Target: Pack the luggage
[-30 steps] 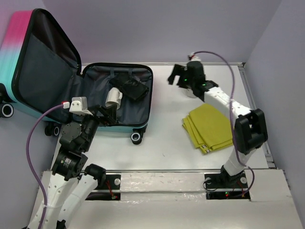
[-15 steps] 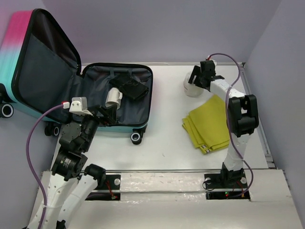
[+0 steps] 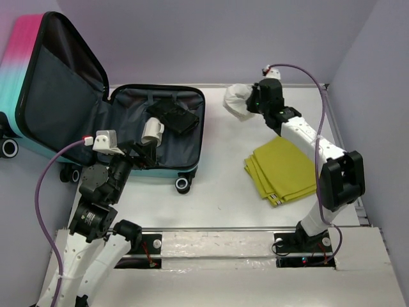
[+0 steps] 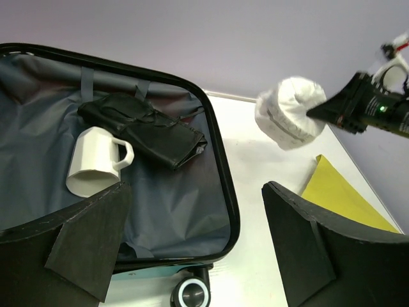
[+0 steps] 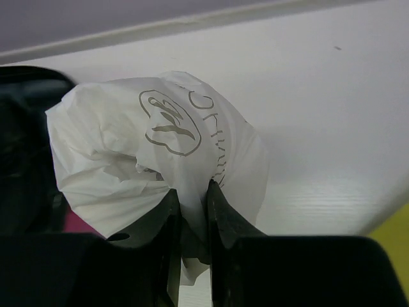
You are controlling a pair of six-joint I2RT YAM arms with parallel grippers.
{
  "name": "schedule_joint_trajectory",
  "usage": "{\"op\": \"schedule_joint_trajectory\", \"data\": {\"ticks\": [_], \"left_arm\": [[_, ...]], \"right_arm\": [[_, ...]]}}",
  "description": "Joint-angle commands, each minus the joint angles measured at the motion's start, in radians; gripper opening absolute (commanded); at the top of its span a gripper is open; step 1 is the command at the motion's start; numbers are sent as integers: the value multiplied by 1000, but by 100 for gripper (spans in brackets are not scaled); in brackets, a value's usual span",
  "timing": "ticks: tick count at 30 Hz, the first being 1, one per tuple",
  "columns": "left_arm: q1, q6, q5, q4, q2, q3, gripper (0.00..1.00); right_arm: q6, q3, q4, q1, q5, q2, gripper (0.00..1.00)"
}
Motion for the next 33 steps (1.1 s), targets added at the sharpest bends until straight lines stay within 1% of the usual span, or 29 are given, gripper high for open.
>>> {"op": "schedule_joint_trajectory", "data": {"ticks": [1,2,3,4,5,6,7,9,10,12,14,15,16,17,18,19,20,21,22,23,24,25,26,27,28,29,30,31,33], "left_arm": [[13,1,-6,51,-15,11,95],[16,-1,-10,50,-20,11,95],[19,-2,-14,50,-23,11,95],[23,-2,-16,50,-25,10,95],[25,-2,-17,51,-29,8,95],[26,-2,-17,51,-31,7,95],[28,-4,-20,53,-34,3,95],[31,-2,-23,54,-35,0,95],[31,-4,-23,54,-37,0,95],[31,-4,-22,53,-40,-4,95],[31,-4,-16,54,-43,-7,95],[31,-5,-8,57,-46,-10,95],[31,-5,-3,60,-46,-10,96],[30,-8,-2,62,-46,-9,95],[26,-10,0,63,-43,-10,96],[25,-11,0,65,-43,-12,96],[22,-11,3,66,-43,-10,96],[19,-17,12,68,-43,-13,96],[11,-22,13,74,-43,-15,96],[7,-25,18,77,-45,-17,96],[3,-40,36,83,-43,-26,96],[-3,-48,47,99,-42,-29,96],[-6,-59,65,105,-40,-30,96],[-10,-67,79,111,-35,-33,96],[-18,-80,99,122,-26,-35,96],[-24,-83,134,126,-11,-33,96],[-30,-87,156,128,0,-30,96],[-36,-88,156,129,9,-30,96],[-58,-87,188,126,46,-21,96]], "right_arm": [[-21,159,146,212,-66,-5,10],[-20,197,154,241,-79,24,10],[-2,292,180,291,-94,100,10],[40,346,178,313,-146,145,10],[73,401,178,332,-183,235,11],[108,458,181,348,-232,236,16],[178,578,185,374,-320,333,47],[229,714,166,384,-427,435,81],[269,810,121,396,-489,512,97],[277,787,114,396,-482,522,100],[254,687,116,375,-409,444,100],[248,567,122,364,-391,407,100],[246,499,126,350,-375,366,100],[242,424,146,320,-335,269,98],[243,257,171,303,-311,211,96],[243,169,197,283,-280,149,95],[246,85,209,263,-215,24,92],[249,3,208,208,-174,-39,90],[266,-158,205,174,-104,-104,86],[283,-237,186,90,-72,-229,84],[300,-314,171,44,-42,-289,82],[318,-456,160,-4,-6,-346,80],[341,-518,119,-53,62,-401,81],[349,-569,58,-102,85,-452,82],[375,-658,-7,-186,147,-545,95],[384,-695,-38,-228,175,-589,100],[391,-724,-64,-266,192,-665,100],[403,-750,-91,-301,220,-666,100],[440,-801,-183,-381,301,-762,100]]}}
